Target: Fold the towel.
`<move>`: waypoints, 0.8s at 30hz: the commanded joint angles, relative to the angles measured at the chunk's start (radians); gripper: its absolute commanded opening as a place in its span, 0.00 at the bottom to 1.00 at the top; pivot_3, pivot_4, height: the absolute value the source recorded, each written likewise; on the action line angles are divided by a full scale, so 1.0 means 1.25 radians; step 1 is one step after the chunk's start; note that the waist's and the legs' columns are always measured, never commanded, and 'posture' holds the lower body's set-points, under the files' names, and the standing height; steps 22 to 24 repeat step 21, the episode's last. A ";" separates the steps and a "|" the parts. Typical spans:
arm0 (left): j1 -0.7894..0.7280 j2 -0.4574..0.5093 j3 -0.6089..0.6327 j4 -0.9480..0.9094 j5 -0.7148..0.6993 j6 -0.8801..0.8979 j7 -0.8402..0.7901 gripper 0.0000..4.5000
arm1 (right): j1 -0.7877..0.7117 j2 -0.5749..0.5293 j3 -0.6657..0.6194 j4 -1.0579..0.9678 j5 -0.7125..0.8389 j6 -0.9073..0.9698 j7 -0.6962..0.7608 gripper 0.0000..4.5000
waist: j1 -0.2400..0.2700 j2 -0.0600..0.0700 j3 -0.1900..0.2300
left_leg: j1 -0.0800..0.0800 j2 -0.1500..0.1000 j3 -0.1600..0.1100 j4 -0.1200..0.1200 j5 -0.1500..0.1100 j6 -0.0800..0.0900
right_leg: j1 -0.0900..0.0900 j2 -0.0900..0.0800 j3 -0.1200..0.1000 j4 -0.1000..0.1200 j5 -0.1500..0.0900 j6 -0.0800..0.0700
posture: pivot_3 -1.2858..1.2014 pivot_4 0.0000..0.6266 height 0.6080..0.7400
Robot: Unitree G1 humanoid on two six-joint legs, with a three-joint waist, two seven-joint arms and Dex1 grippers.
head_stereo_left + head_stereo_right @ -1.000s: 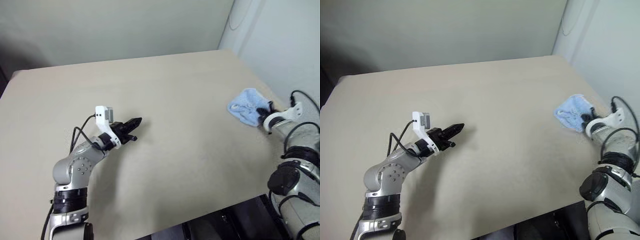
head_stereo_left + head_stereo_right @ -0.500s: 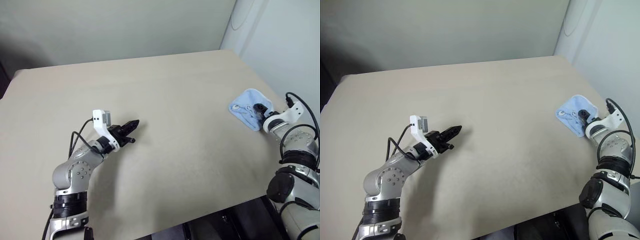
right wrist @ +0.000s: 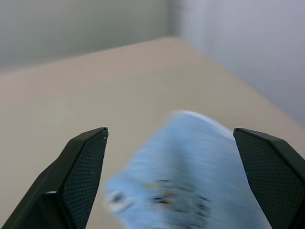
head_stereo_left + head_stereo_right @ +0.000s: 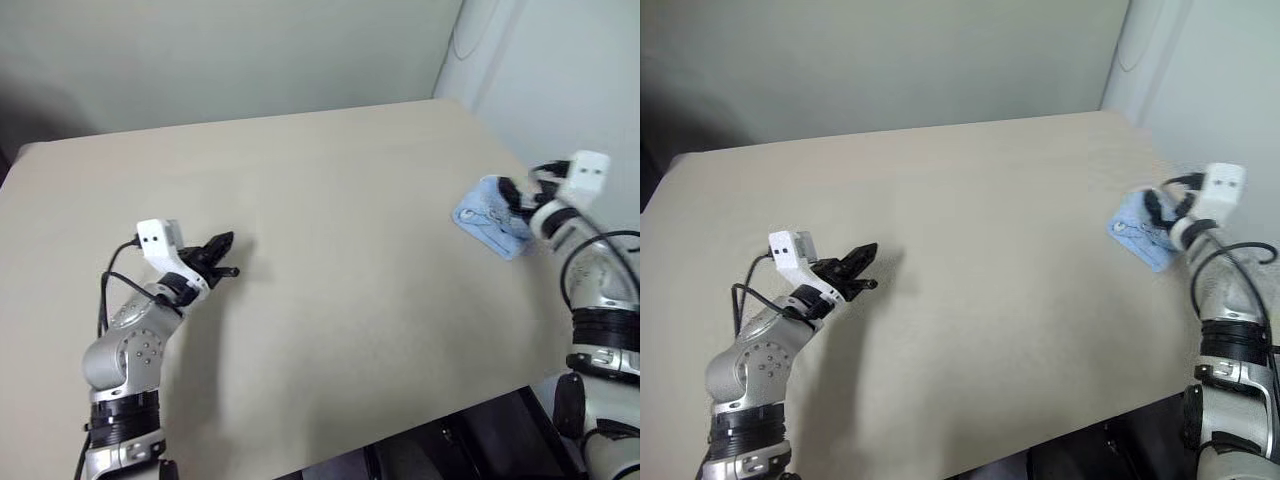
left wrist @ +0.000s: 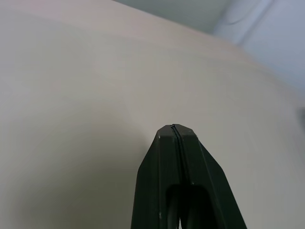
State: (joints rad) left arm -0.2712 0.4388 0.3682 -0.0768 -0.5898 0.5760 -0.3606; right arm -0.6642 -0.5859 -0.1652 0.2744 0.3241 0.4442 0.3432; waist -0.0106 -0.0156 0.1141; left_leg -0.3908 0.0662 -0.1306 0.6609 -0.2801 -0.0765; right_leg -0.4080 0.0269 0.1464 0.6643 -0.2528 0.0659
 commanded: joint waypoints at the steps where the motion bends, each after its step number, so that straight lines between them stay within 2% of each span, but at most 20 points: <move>1: 0.040 0.062 -0.070 -0.011 0.145 -0.124 -0.028 0.00 | 0.007 0.029 0.166 -0.076 -0.062 -0.100 0.163 0.99 | -0.004 0.000 0.000 | 0.000 0.000 0.000 0.000 0.000 0.000 | 0.000 0.001 0.000 0.000 0.000 0.000 | 0.52 0.24 1.00; 3: 0.067 0.084 -0.096 -0.013 0.189 -0.180 -0.052 0.00 | 0.003 0.072 0.200 -0.068 -0.045 -0.120 0.230 0.99 | -0.007 0.000 0.000 | 0.000 0.000 -0.001 0.000 0.000 0.001 | -0.001 0.001 0.000 -0.001 0.000 0.000 | 0.52 0.24 1.00; 11: 0.126 0.078 -0.056 -0.094 0.151 -0.189 -0.084 0.00 | -0.018 0.142 0.213 0.031 -0.035 -0.154 0.334 0.99 | 0.013 0.000 0.000 | -0.003 -0.001 -0.002 0.001 0.000 0.000 | -0.001 -0.001 -0.003 -0.001 0.000 0.000 | 0.52 0.24 1.00; 24: 0.167 0.048 -0.061 -0.154 0.141 -0.159 -0.067 0.00 | 0.012 0.166 0.209 0.021 -0.048 -0.152 0.326 0.99 | 0.013 0.000 0.000 | -0.003 0.000 0.000 0.001 0.000 -0.001 | -0.001 0.000 -0.006 -0.001 0.001 -0.003 | 0.52 0.24 1.00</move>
